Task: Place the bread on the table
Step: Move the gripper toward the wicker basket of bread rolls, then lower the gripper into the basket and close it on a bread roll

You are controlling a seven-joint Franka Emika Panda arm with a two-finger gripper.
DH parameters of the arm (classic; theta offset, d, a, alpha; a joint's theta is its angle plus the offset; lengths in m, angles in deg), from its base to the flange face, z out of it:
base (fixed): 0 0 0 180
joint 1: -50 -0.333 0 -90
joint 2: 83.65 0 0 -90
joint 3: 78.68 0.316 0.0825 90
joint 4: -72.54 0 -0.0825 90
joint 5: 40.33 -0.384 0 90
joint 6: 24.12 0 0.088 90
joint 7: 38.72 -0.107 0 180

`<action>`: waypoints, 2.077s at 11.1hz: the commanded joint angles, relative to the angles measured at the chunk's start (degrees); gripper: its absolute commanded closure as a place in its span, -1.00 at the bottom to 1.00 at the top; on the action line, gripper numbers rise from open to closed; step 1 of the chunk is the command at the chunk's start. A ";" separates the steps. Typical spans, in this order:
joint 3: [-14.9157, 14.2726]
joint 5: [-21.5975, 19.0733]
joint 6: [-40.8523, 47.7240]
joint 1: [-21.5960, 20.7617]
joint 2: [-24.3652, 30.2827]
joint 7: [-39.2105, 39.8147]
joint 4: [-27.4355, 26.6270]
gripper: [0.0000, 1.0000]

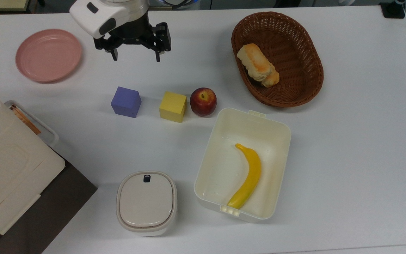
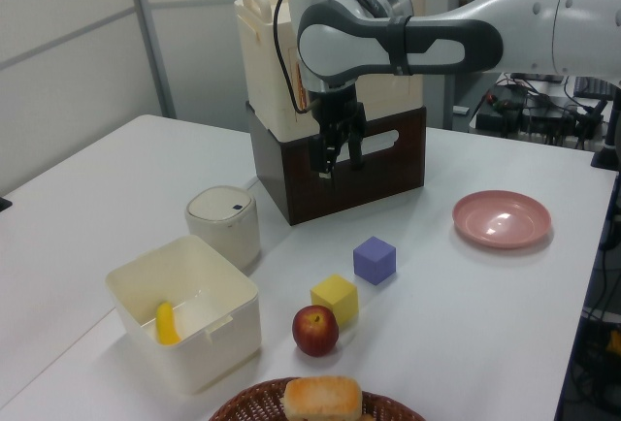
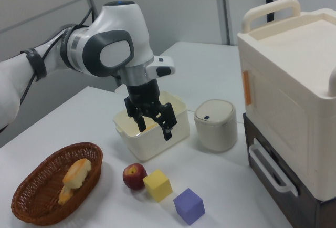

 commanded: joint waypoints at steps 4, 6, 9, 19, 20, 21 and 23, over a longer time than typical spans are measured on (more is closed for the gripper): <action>0.47 -0.66 2.90 -5.01 0.93 0.60 -3.56 -1.00; 0.74 -0.75 4.56 -7.73 0.58 1.81 -4.36 -1.00; 0.83 -1.18 8.95 -11.86 0.50 2.88 -4.89 -1.00; 1.79 -4.35 12.92 -23.57 -7.05 0.96 -6.12 -1.00; 2.84 -4.61 12.66 -23.48 -8.54 -0.01 -5.77 -1.00; 4.15 -4.53 10.65 -23.48 -9.17 -1.41 -6.03 -1.00; 5.13 -4.53 8.35 -23.57 -10.75 -3.70 -6.65 -1.00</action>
